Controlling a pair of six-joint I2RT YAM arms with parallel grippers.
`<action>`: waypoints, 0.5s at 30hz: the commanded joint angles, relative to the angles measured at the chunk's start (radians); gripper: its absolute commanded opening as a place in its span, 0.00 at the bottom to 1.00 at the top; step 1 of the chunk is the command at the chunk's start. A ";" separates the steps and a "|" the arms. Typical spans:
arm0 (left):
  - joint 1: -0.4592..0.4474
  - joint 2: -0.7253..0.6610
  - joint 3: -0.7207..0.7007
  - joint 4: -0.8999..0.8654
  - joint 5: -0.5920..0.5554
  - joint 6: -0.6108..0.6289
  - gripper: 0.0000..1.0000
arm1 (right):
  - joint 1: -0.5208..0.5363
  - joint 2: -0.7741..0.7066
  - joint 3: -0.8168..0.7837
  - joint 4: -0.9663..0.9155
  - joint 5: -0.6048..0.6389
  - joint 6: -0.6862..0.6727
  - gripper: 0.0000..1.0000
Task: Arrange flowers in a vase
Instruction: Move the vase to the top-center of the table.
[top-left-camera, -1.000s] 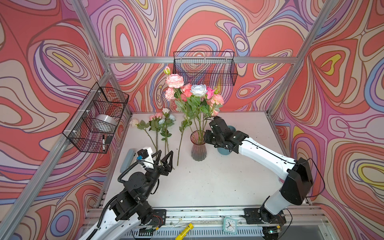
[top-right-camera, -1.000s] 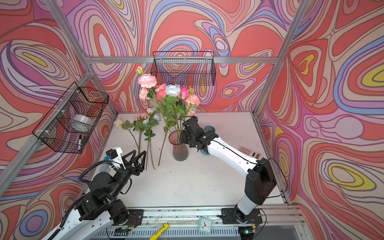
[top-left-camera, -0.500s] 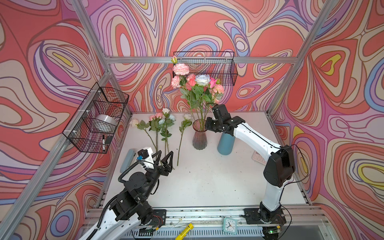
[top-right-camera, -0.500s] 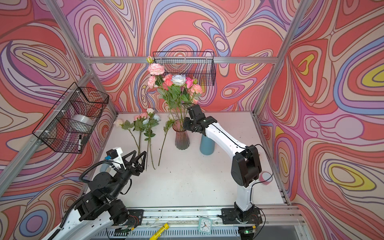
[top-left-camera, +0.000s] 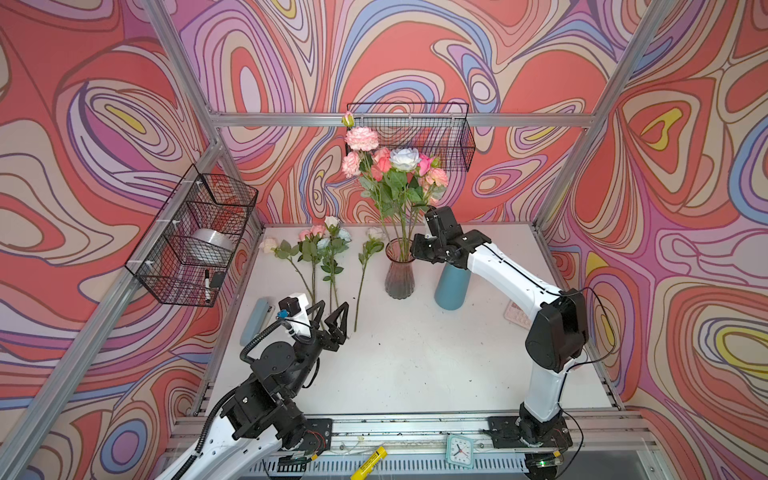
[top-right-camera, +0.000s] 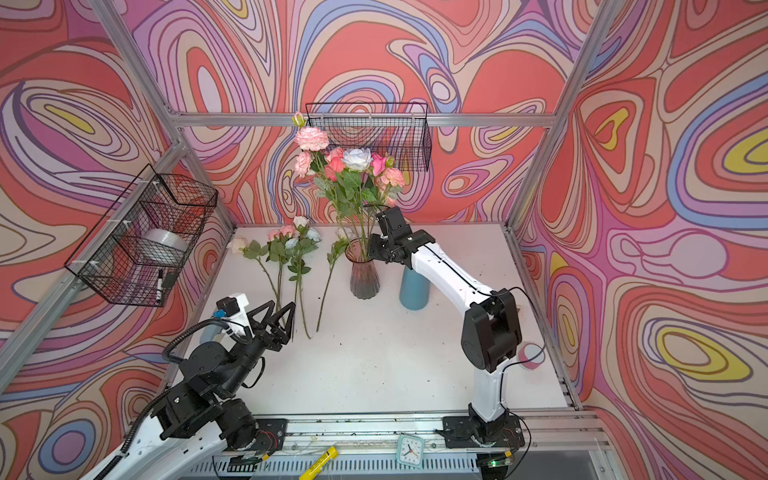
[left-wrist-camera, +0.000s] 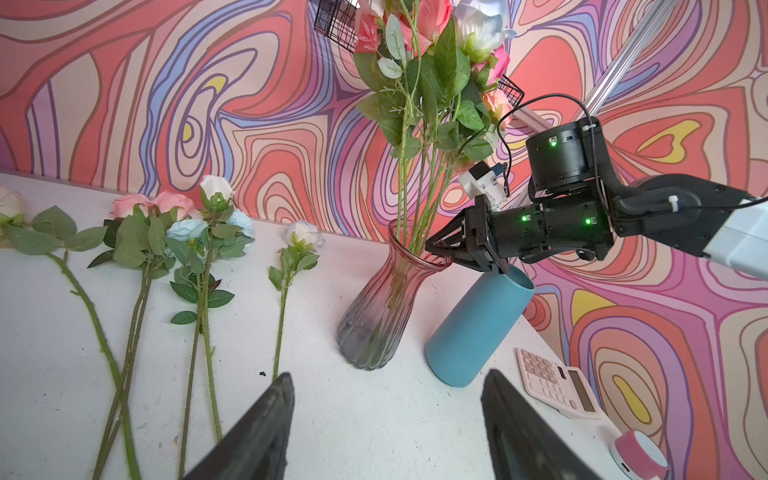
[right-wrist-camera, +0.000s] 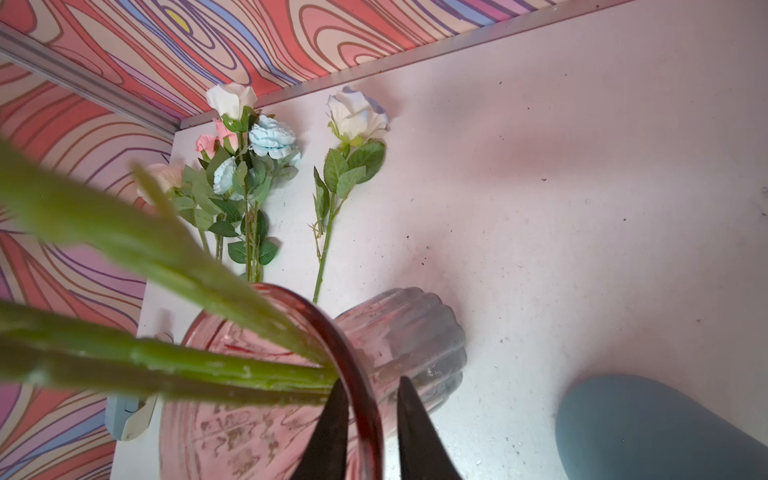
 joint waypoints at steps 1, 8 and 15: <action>-0.006 0.008 0.059 -0.009 0.009 0.011 0.72 | -0.008 -0.044 0.008 -0.040 0.024 -0.021 0.25; -0.005 0.019 0.079 -0.022 0.012 0.021 0.72 | -0.008 -0.131 -0.042 -0.048 0.027 -0.027 0.29; -0.005 0.040 0.082 -0.025 0.014 0.017 0.72 | -0.008 -0.280 -0.084 -0.126 0.124 -0.081 0.33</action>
